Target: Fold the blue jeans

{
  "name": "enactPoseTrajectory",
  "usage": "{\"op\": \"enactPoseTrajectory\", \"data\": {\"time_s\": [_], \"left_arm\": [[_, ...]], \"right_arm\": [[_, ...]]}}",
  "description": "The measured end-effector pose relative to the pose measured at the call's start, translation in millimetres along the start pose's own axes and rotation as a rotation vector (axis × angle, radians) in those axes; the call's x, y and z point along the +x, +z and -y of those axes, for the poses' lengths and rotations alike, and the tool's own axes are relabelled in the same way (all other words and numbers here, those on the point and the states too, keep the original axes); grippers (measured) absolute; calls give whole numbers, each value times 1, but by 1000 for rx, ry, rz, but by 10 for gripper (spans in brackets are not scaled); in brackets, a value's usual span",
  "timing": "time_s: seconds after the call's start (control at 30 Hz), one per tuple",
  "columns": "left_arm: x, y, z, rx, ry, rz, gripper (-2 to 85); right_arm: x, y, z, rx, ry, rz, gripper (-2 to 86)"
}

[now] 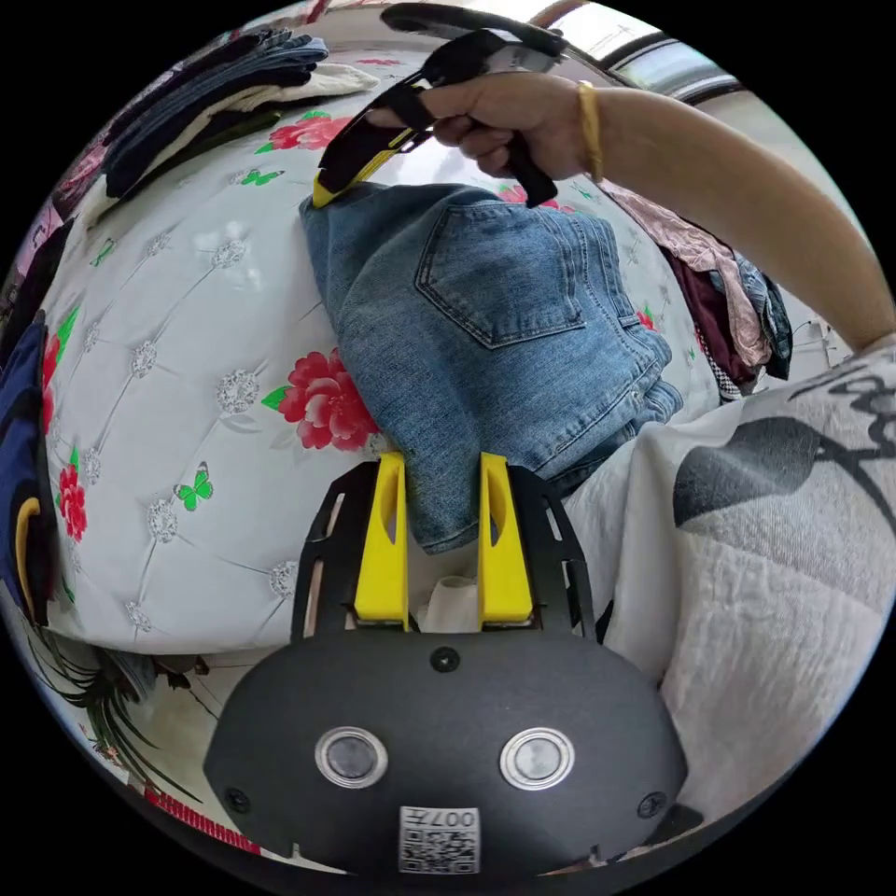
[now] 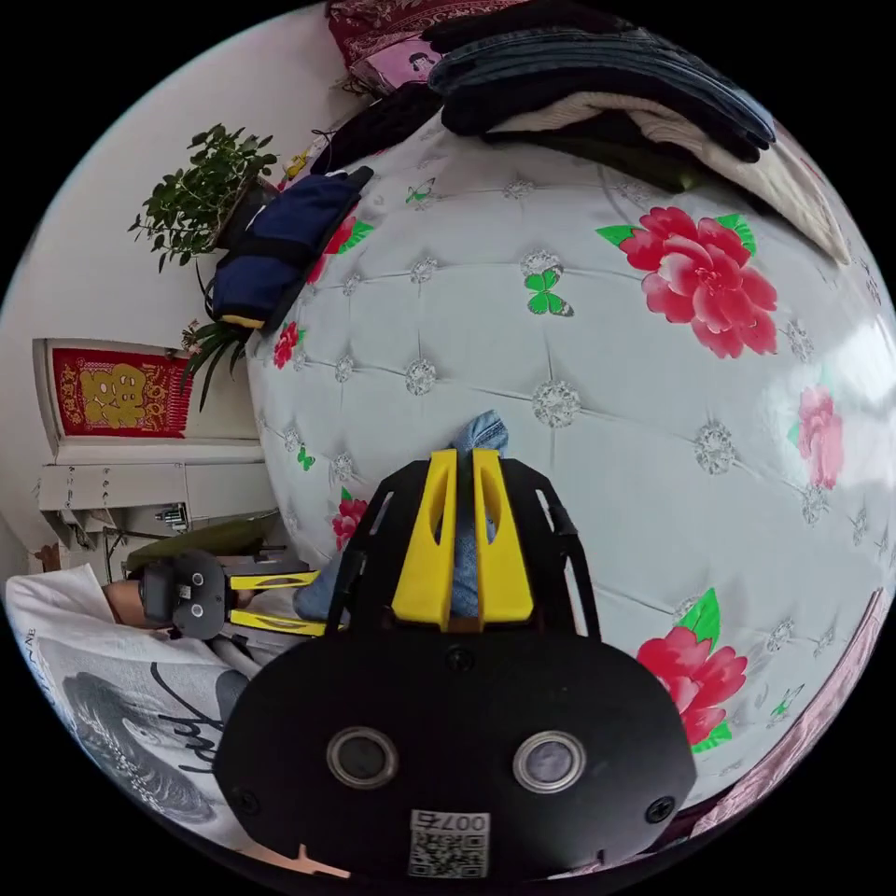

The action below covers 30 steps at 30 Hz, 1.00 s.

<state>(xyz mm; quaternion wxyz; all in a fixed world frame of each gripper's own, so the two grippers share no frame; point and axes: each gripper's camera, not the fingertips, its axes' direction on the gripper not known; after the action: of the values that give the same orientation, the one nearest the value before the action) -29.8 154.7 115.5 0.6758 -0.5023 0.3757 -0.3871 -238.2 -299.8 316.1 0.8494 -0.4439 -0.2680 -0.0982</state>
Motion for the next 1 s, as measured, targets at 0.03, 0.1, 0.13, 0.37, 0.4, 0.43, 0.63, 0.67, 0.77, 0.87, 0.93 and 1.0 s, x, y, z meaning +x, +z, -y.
{"op": "enactPoseTrajectory", "data": {"time_s": [0.03, 0.1, 0.13, 0.37, 0.4, 0.43, 0.63, 0.67, 0.77, 0.87, 0.93, 1.0], "left_arm": [[-1, 0, -3, 23, 3, 25, 109], [-14, -2, -3, 40, -17, 4, 109], [-29, -5, 0, 42, -39, -52, 111], [-155, -43, -5, 137, -274, -388, 139], [-163, -44, -4, 135, -279, -394, 140], [-176, -44, 1, 125, -279, -418, 143], [-201, -13, 49, 45, -219, -608, 160], [-202, -12, 53, 38, -217, -598, 155], [-212, -11, 72, -49, -166, -531, 121], [-218, -12, 76, -63, -145, -527, 95], [-222, -23, 79, -28, -145, -529, 55], [-228, -37, 84, 18, -150, -560, 48]], "right_arm": [[4, -1, 1, -1, 7, 14, 41], [18, -7, -3, 18, 30, 79, 42], [20, -9, -6, 28, 29, 98, 44], [52, -99, -120, 318, 122, 232, 103], [64, -113, -158, 357, 165, 246, 110], [71, -118, -179, 377, 199, 247, 112], [128, -103, -389, 511, 627, 371, 120], [131, -87, -413, 514, 679, 426, 121], [124, -43, -421, 488, 663, 556, 118], [111, -29, -405, 496, 647, 528, 110], [103, -28, -392, 449, 630, 484, 98], [92, -37, -379, 447, 591, 471, 80]]}}
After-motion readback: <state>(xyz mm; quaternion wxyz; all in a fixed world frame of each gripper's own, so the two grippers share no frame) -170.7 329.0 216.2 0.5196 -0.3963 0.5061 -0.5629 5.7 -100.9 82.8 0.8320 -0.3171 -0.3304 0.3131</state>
